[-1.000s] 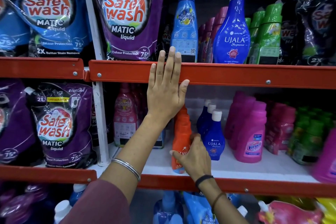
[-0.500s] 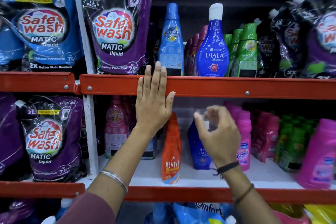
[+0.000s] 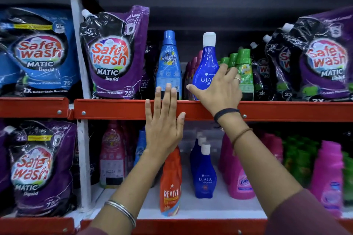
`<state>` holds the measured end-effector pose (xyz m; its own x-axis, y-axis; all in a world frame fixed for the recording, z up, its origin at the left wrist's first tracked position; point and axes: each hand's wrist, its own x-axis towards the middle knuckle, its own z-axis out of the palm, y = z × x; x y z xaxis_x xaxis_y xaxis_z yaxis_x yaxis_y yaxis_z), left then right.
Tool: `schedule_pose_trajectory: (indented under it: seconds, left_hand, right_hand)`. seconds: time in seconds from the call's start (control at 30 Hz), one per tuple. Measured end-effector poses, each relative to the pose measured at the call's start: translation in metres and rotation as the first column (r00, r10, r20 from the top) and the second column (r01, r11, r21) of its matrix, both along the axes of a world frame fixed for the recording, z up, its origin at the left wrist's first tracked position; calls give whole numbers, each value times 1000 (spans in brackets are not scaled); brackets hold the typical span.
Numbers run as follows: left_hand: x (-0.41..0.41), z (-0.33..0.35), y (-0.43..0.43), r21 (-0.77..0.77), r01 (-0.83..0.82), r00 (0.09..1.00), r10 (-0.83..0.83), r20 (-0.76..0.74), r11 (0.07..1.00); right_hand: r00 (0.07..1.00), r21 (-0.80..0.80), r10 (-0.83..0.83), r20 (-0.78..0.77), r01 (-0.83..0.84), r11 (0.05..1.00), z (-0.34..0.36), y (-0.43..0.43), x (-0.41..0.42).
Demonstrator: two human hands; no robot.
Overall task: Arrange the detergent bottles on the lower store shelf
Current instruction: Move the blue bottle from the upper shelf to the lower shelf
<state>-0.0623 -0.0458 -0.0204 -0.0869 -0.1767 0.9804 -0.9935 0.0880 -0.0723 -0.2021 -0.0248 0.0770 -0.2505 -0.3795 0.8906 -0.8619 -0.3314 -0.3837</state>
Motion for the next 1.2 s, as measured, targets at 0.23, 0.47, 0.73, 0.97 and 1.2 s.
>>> schedule_pose_trajectory:
  seconds: [0.23,0.47,0.73,0.97,1.2]
  left_hand:
    - [2,-1,-4,-31,3,1000,-3,22,1000]
    - [2,-2,-6,-67,24,999,-22,27,997]
    - [1,-2,-7,-99,63,998,-61,20,993]
    - [-1,-2,-4,-83,65,998,-64,10,994]
    - [-1,-2,-3,-82,58,998,-57,14,995]
  right_hand:
    - [990,-98,99,103,-89,991,-4,5,-5]
    - [943,-372,247,224,-151,916,-11,34,-25]
    - [933,-255,297,204,-242,936,-71,56,-38]
    - [911,-77,337,237,-328,942,-161,38,-38]
    - [954,181,250,163,-278,943,-227,6,-36]
